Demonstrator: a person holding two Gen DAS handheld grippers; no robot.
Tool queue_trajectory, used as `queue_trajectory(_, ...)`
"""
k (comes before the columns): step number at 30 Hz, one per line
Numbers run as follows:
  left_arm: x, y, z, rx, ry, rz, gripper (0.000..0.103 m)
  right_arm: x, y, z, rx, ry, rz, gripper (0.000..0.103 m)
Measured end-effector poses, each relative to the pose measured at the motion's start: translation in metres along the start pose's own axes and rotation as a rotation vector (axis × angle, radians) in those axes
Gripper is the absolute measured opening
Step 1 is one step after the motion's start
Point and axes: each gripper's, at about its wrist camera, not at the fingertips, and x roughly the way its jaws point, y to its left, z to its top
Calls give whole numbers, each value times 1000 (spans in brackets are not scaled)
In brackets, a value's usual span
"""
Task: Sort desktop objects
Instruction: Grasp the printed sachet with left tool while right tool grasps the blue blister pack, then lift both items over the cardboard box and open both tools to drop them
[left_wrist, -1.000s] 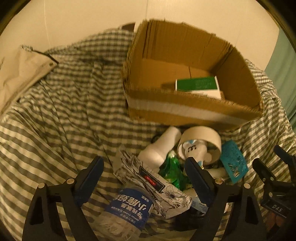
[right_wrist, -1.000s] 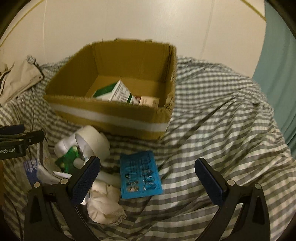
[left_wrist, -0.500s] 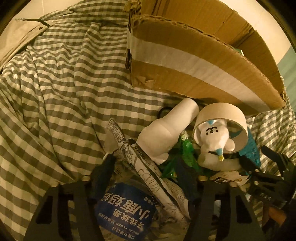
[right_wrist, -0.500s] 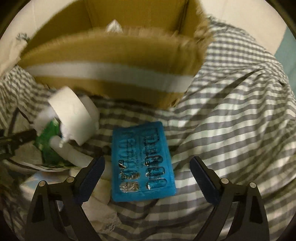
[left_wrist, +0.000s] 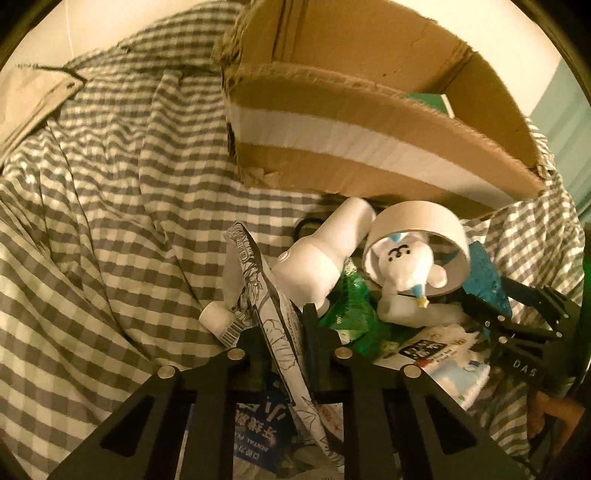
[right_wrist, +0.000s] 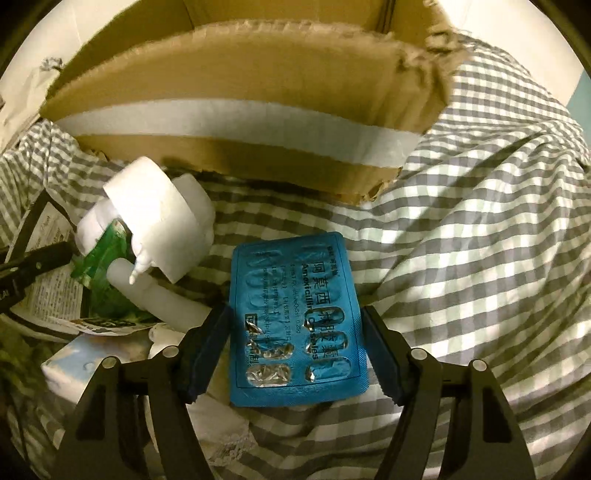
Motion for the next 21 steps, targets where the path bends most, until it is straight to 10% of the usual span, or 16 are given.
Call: queue_trajectory(21, -97, -17, 11, 92, -277, -27, 10, -134, 11, -22, 31, -391, 30, 70)
